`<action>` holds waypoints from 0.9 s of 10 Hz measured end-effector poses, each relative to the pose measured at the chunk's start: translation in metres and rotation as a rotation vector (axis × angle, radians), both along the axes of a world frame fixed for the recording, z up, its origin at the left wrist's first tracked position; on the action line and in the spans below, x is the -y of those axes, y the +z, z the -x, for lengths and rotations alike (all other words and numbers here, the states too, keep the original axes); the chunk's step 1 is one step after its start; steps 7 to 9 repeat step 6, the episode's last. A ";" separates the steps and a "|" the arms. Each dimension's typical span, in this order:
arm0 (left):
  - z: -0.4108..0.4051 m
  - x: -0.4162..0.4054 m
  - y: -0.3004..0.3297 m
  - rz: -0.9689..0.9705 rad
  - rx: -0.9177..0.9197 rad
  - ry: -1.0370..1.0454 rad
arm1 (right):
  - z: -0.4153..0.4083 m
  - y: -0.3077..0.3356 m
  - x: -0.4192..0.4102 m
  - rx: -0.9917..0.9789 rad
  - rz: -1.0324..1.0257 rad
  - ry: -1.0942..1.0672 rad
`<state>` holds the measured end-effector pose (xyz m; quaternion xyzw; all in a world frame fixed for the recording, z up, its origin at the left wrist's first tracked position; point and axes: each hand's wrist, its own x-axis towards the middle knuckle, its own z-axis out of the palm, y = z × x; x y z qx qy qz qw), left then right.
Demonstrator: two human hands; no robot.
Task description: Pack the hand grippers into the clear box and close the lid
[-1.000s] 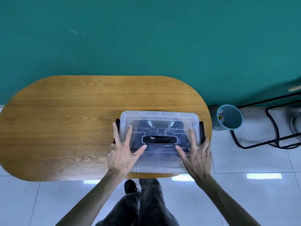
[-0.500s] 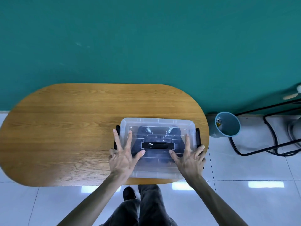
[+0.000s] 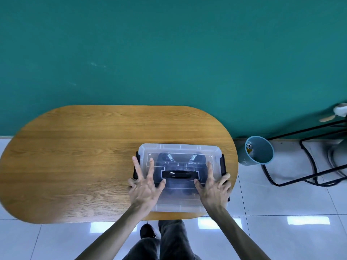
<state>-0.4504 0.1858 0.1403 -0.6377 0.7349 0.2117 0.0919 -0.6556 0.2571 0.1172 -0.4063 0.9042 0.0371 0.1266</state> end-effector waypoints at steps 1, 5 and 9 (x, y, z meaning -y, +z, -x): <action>0.002 0.001 0.002 -0.010 0.023 -0.012 | 0.002 -0.007 -0.001 0.000 0.049 0.009; 0.003 0.004 0.006 -0.089 0.136 -0.080 | 0.010 0.000 -0.004 0.002 0.067 0.073; -0.004 0.009 0.012 -0.127 0.099 -0.099 | 0.018 0.007 -0.013 -0.019 0.088 0.170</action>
